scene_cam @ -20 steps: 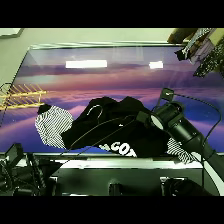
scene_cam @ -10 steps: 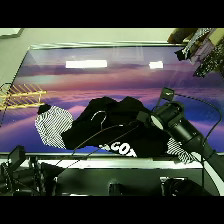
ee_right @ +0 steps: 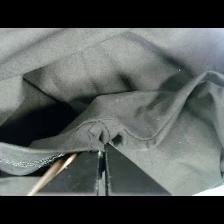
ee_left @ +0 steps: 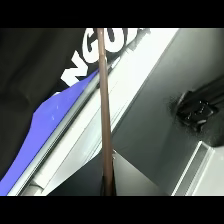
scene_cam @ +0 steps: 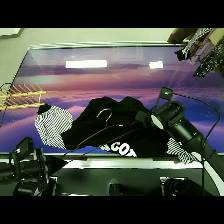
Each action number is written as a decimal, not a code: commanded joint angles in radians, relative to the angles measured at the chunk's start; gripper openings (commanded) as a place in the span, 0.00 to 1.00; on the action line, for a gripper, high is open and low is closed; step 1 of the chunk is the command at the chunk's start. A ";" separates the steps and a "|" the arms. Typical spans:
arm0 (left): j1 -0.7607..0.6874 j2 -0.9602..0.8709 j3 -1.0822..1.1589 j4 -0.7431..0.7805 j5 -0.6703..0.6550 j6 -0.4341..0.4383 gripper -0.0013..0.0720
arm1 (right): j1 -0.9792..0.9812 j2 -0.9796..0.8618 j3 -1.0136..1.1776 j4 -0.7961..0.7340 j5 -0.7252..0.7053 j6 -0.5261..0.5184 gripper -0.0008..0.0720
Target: Fold the clothes and pants, and hang the long-sleeved shirts on hangers.
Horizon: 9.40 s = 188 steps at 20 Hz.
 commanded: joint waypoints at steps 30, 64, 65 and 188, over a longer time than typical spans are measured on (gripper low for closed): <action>-0.146 -0.583 0.066 -0.237 0.291 0.597 0.04 | 0.001 0.034 0.399 0.199 0.324 -0.325 0.05; -0.332 -0.748 0.132 -0.449 0.499 0.679 0.04 | 0.001 0.074 0.398 0.117 0.447 -0.354 0.61; -0.332 -0.748 0.133 -0.449 0.499 0.679 0.04 | 0.001 0.081 0.398 0.102 0.440 -0.345 0.61; -0.530 -1.246 0.813 0.654 0.715 -1.239 0.05 | -0.489 0.112 0.302 0.682 0.570 -1.392 0.04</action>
